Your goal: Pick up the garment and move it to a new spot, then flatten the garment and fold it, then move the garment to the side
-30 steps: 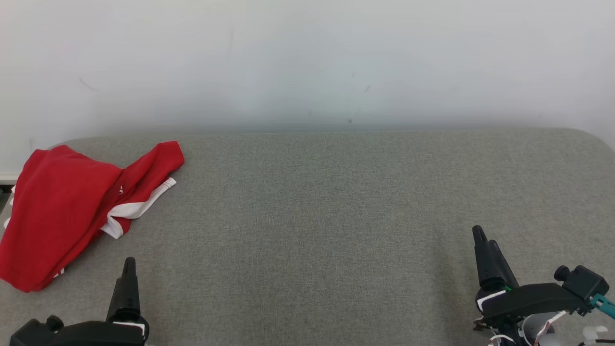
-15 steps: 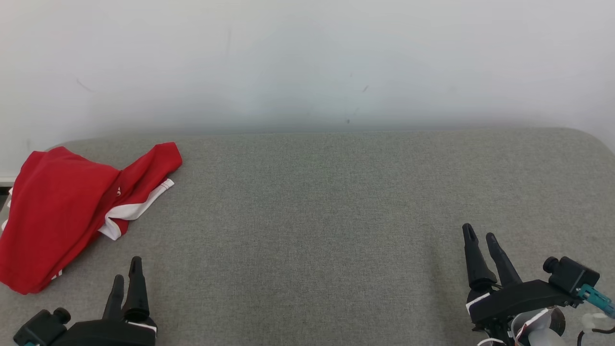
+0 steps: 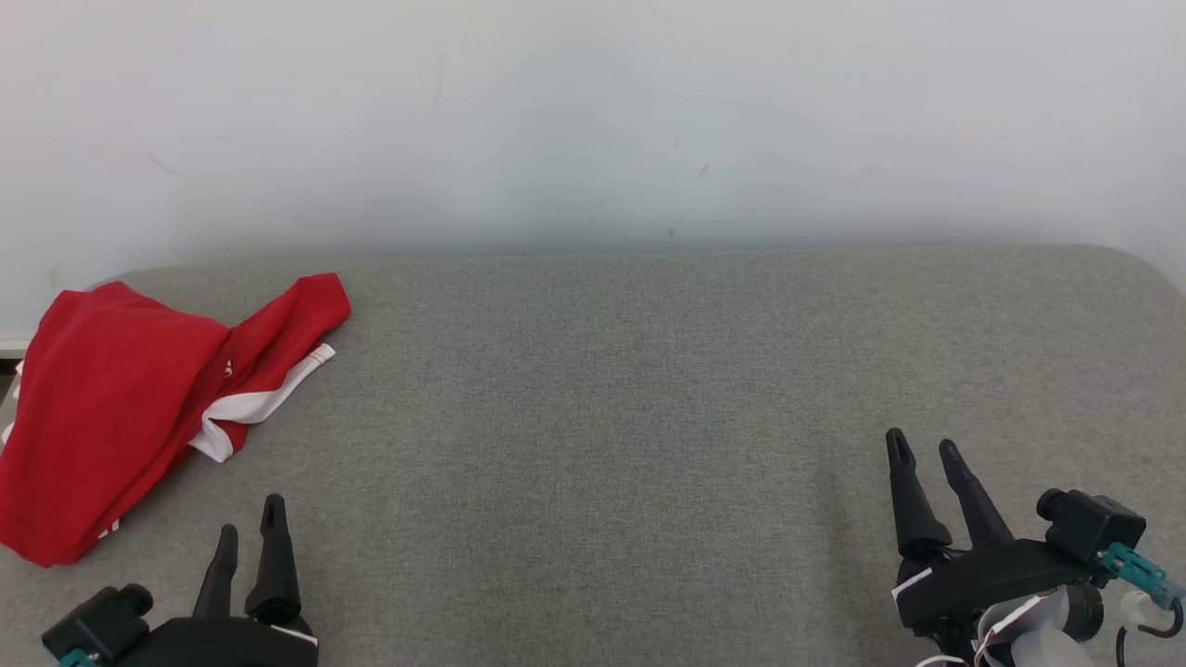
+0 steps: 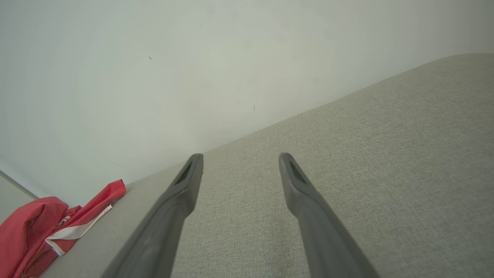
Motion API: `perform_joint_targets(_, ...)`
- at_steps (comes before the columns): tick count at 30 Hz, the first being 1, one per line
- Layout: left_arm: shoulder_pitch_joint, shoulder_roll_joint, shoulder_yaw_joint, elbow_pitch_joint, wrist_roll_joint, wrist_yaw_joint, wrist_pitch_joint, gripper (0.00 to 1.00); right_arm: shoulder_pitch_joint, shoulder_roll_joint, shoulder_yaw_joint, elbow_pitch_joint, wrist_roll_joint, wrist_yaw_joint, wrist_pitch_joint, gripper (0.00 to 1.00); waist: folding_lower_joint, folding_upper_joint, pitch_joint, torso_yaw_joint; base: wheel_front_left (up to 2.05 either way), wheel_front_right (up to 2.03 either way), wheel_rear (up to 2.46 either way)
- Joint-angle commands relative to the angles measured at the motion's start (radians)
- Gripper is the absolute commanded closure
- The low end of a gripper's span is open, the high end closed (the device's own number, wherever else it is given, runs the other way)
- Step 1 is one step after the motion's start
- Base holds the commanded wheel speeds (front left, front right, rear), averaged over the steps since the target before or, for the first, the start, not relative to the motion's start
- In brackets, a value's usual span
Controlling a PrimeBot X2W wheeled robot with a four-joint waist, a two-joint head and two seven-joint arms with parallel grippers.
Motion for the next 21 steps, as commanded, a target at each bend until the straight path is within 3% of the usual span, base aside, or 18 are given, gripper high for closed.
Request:
perform_joint_targets(1,-0.016,0.011,-0.002,-0.003,0.024,0.005,-0.009,0.00,-0.018,-0.010,-0.002,-0.004,-0.022,0.000,-0.009,0.00,0.0000,0.0000,0.000,0.000,0.00,0.00,0.00)
perform_joint_targets(21,-0.028,0.029,-0.039,0.026,0.193,0.035,-0.062,0.00,-0.019,-0.011,-0.026,0.033,-0.181,0.000,-0.052,0.00,0.0000,0.0000,-0.011,0.006,0.00,0.00,0.00)
